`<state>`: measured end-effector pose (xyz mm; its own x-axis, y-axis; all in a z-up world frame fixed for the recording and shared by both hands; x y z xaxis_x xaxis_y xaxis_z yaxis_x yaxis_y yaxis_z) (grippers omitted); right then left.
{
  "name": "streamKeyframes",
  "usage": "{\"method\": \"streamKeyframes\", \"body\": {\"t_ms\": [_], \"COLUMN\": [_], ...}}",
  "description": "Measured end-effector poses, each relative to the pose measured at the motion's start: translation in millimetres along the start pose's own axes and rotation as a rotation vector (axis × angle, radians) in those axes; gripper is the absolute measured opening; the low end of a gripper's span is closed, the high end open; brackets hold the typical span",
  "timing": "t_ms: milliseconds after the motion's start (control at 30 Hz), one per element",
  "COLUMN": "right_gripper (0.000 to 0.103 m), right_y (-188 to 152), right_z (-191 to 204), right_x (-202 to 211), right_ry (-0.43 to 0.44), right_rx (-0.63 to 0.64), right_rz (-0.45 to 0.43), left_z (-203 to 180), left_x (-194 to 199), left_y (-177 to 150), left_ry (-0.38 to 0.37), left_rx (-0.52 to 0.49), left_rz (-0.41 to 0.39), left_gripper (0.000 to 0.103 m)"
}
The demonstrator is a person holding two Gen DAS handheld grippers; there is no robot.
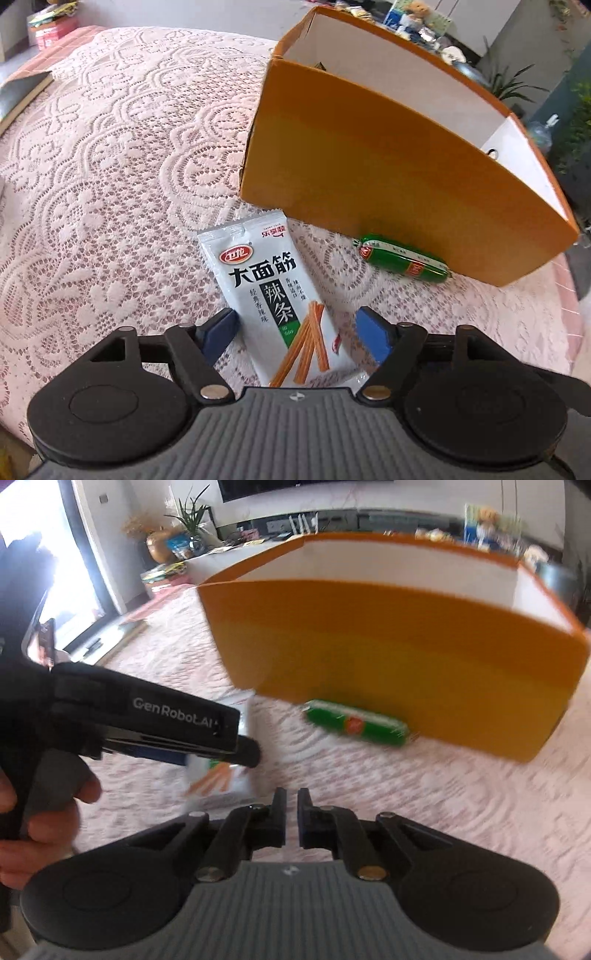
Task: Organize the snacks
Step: 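Grasp the white stick-snack packet with the left tool, then grasp the green-wrapped sausage with the right tool while the left tool holds the packet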
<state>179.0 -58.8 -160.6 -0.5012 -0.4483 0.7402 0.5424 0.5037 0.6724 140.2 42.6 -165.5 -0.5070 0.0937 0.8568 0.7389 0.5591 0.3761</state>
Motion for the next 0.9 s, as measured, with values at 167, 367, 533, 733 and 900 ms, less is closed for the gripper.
{"method": "streamKeyframes", "body": {"t_ms": [167,367,533,733,900], "right_gripper": [0.029,0.038,0.044,0.026,0.000], "right_y": [7,15,12,12,9], "right_z": [-18,-28,-37,-42,-29], "right_x": [-1,-9,-29,-32,-18], "right_ry": [-0.131,-0.246,-0.268,-0.235,-0.220], "right_rx": [0.074,0.191,0.217,0.172,0.170], "right_rz": [-0.038,-0.058,-0.034,-0.036,-0.015], "left_z": [-10,-8,3,7,9], "left_x": [-8,-10,-4,-4,-3], "left_y": [-2,-4,-5,-4,-4], "left_ry": [0.073,0.091,0.030,0.007,-0.005], "left_rx": [-0.096,-0.196,-0.187,-0.184,-0.176], "left_rz": [-0.046,-0.068,-0.060,-0.068,-0.071], "left_gripper": [0.085,0.061,0.058,0.058,0.058]}}
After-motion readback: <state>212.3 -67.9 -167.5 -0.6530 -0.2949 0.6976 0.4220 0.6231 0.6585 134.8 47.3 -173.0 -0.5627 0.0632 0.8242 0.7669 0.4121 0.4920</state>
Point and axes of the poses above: each gripper's, at about its wrist camera, not at the fingertips, and x roughly against the way its jaws point, z to its left, y to its top, the point moved 6 cm from there along -x, roughly the way its jaws point, and after that the axes turned 14 degrees about x, right-handed, at the moved point
